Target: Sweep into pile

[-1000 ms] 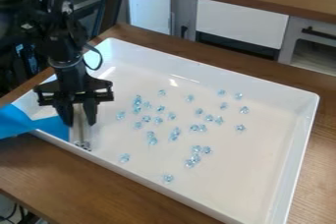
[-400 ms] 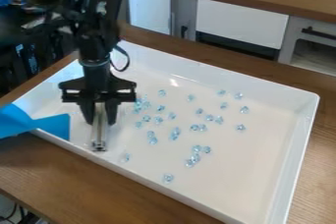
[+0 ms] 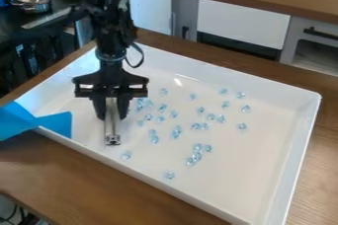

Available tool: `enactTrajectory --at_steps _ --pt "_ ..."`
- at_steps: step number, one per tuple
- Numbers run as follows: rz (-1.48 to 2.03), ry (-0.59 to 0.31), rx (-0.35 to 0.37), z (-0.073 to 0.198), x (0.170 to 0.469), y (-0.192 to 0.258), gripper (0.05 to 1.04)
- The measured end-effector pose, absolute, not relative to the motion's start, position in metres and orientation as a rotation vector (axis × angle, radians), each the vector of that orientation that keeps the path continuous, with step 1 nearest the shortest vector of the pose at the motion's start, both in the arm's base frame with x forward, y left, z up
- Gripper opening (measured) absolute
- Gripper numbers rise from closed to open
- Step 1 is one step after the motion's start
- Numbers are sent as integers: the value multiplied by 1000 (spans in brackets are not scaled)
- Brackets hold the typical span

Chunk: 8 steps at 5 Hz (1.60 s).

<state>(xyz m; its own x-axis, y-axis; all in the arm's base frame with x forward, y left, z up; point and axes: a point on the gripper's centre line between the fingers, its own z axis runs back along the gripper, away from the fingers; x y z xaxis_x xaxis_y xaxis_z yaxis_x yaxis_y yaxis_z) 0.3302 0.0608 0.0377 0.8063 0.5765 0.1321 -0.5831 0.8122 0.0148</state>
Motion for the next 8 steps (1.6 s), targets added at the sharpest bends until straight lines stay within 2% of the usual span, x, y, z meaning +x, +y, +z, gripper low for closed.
enactTrajectory --at_steps 3,5,7,8 --pt "597 -102 16 38 351 -2 380" --pt "545 -124 -10 37 359 -51 380" --pt "550 -158 -25 36 382 -90 380" --pt "570 -148 -42 35 395 -114 380"
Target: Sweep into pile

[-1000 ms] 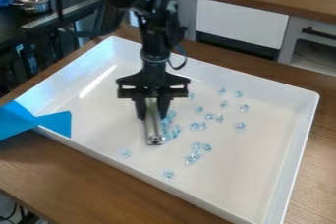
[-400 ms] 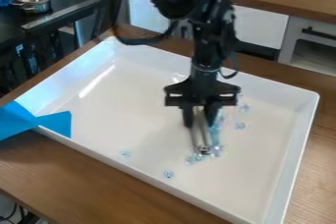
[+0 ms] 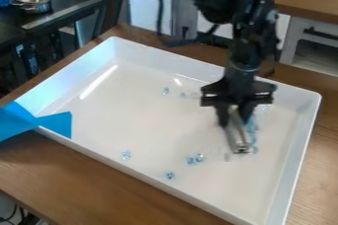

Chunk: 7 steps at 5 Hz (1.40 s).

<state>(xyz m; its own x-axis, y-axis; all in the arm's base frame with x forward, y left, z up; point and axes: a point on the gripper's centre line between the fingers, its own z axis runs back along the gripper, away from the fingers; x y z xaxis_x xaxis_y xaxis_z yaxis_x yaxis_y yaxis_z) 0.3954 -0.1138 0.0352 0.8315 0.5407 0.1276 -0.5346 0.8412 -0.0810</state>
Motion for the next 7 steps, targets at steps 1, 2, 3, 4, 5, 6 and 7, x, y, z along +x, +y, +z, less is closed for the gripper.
enactTrajectory --at_steps 1,2,3,4,5,6,7 --pt "571 -149 -64 38 404 -132 380" --pt "594 -132 -99 41 410 -142 380" --pt "595 -113 -141 44 412 -138 380" --pt "616 -118 -234 84 408 -104 380" --pt "630 -136 -296 116 395 -58 380" --pt "558 -128 -278 124 377 -23 380" --pt "493 -116 -180 115 365 15 380"
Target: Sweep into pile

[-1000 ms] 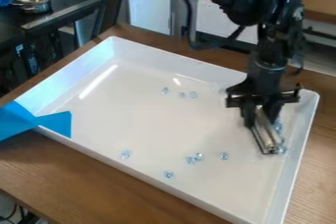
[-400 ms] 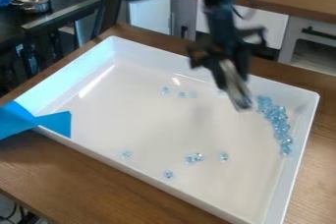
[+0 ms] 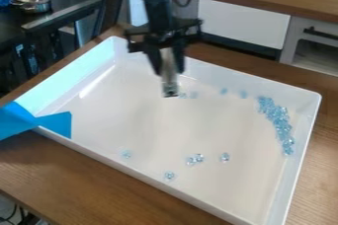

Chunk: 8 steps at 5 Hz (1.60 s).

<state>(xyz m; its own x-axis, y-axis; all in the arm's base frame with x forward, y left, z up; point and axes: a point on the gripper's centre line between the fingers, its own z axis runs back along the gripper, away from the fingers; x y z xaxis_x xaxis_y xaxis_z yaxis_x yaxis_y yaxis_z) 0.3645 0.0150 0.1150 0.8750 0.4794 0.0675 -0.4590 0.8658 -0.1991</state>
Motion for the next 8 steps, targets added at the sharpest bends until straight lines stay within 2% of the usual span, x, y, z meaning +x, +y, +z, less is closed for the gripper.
enactTrajectory --at_steps 1,2,3,4,5,8 --pt "337 -100 -57 98 350 43 380" --pt "142 -104 97 72 337 66 380" --pt "-31 -110 191 66 325 69 380" --pt "-126 -105 219 51 315 62 380" --pt "-144 -93 210 47 305 58 380" --pt "-161 -99 187 42 302 20 380"
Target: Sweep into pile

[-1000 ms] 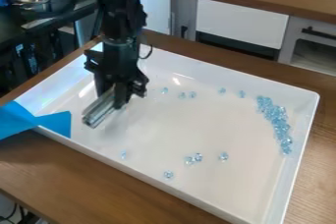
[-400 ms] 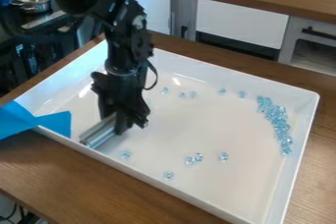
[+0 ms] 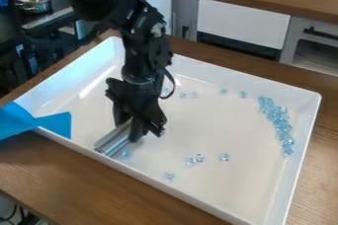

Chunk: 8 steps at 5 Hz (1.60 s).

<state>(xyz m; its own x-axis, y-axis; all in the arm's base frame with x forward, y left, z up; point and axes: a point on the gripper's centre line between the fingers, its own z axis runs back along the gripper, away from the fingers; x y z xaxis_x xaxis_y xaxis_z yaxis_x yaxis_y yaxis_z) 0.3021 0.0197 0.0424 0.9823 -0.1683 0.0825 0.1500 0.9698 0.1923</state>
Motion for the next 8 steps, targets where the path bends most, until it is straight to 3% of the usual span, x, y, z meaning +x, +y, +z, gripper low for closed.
enactTrajectory --at_steps 4,8 --pt "-82 -43 81 41 291 -53 380" --pt "386 -110 -64 37 326 -85 380"
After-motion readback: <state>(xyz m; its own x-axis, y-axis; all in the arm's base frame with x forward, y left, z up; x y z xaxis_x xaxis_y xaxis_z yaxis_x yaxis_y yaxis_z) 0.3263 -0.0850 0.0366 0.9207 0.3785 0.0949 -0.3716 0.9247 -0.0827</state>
